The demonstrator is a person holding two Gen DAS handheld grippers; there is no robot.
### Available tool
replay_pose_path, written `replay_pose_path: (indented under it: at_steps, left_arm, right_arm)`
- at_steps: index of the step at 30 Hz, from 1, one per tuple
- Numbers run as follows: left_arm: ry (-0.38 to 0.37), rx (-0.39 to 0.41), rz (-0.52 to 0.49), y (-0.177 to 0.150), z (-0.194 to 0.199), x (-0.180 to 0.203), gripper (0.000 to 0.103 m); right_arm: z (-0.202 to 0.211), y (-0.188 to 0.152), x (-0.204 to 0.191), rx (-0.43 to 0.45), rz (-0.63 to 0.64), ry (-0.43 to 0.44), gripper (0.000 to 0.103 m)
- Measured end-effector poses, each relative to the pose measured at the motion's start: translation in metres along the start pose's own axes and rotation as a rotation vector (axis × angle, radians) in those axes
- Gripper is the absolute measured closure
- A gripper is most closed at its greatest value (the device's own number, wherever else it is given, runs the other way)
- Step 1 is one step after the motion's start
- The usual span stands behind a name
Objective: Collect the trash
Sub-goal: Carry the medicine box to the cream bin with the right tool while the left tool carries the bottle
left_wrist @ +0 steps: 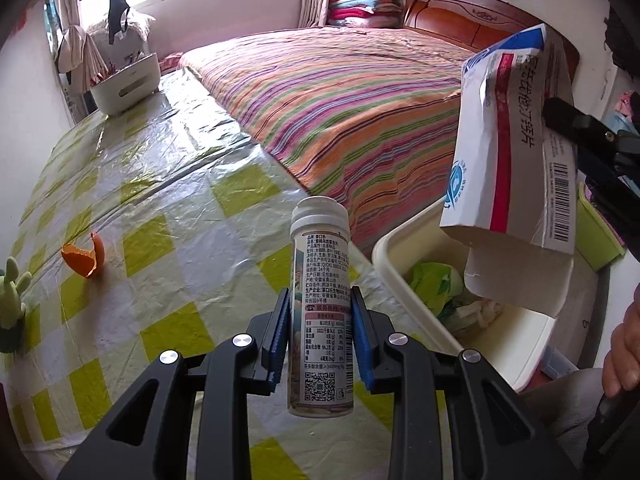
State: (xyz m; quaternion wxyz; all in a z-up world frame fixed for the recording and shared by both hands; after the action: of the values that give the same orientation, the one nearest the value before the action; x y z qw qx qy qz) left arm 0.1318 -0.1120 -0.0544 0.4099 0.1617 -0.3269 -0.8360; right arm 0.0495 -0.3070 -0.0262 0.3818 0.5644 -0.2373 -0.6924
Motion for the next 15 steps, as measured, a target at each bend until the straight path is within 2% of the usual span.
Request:
replay_pose_path:
  at_steps: [9, 15]
  left_arm:
    - [-0.026, 0.0, -0.026, 0.002, -0.002, 0.021, 0.075]
    - [-0.036, 0.0, -0.041, 0.002, -0.003, 0.031, 0.075]
  right_arm:
    - [0.021, 0.001, 0.016, 0.067, 0.075, -0.124, 0.082]
    - [0.027, -0.002, 0.012, 0.09, 0.098, -0.164, 0.08]
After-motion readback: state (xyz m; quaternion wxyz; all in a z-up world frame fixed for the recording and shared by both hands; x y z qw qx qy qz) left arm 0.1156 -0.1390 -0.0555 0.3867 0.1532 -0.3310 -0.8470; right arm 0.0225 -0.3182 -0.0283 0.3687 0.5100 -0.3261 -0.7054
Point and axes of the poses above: each gripper's, at about its wrist camera, not at the fingertips, and z roughly against the way its jaws point, x to its right, y to its top, the point moved 1 cm from there along -z, roughly the way its jaws point, and after that the axes turned 5 degrees about x, right-handed, at the moved point
